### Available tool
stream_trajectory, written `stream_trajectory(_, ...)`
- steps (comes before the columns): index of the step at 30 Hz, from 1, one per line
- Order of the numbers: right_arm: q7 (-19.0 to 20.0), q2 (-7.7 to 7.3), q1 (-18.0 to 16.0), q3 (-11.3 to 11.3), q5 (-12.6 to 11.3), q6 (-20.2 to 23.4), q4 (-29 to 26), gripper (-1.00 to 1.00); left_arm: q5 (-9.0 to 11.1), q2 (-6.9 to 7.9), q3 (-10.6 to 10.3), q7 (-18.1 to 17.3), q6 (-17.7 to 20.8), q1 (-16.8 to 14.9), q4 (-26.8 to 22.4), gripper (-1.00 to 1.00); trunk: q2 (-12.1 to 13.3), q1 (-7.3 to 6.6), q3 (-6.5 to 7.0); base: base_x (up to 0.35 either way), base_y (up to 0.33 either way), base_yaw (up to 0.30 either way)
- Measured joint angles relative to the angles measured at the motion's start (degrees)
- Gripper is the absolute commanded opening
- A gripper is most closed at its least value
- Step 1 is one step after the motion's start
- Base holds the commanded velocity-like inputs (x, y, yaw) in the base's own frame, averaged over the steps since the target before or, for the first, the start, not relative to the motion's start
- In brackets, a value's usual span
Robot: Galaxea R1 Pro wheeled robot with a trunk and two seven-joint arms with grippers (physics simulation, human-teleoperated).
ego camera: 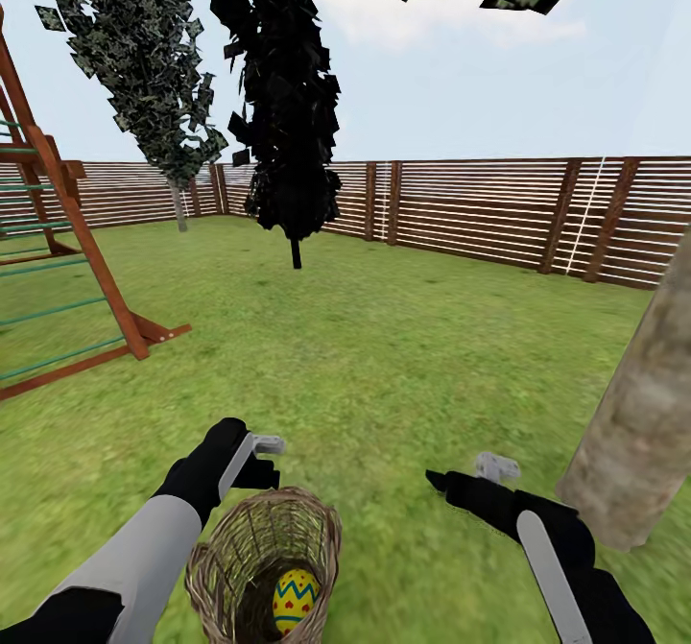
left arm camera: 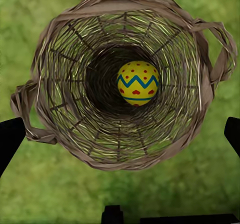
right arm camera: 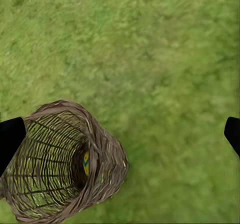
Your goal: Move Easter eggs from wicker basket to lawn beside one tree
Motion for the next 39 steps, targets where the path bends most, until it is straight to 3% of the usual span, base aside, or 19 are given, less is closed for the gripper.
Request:
stream_trajectory(4,-0.02,-0.04,0.07,0.06,0.00,-0.07,-1.20,1.00,0.01,0.00,0.08,-0.02,0.00,0.00,0.00,1.00,0.00,0.00,0.00,0.000,0.000,0.000)
stream_trajectory(13,0.11,-0.07,0.17,0.48,-0.03,-0.91,-1.79,1.00,0.01,0.08,0.67,-0.03,0.00,0.00,0.03,1.00,-3.59,1.97,-1.61,0.000,0.000,0.000)
stream_trajectory(20,2.64,-0.18,1.28,0.66,-0.28,-2.52,-1.84,1.00,0.01,0.09,1.28,-0.08,0.00,-0.10,0.42,1.00,-6.40,3.51,-2.87,0.000,0.000,0.000)
stream_trajectory(26,3.63,-0.23,1.63,0.72,-0.38,-2.75,-1.85,1.00,0.18,0.13,1.62,-0.09,0.00,-2.61,5.25,1.00,-8.81,4.83,-3.95,0.000,0.000,0.000)
stream_trajectory(31,3.78,-0.19,1.68,0.73,-0.40,-2.78,-1.85,1.00,0.88,0.20,1.72,-0.13,0.00,-4.08,8.20,1.00,-8.83,4.83,-3.95,0.000,0.000,0.000)
stream_trajectory(39,3.80,-0.16,1.69,0.75,-0.40,-2.78,-1.85,1.00,1.66,0.64,1.73,-0.17,-0.84,-4.44,8.72,1.00,-8.83,4.83,-3.95,0.000,0.000,0.000)
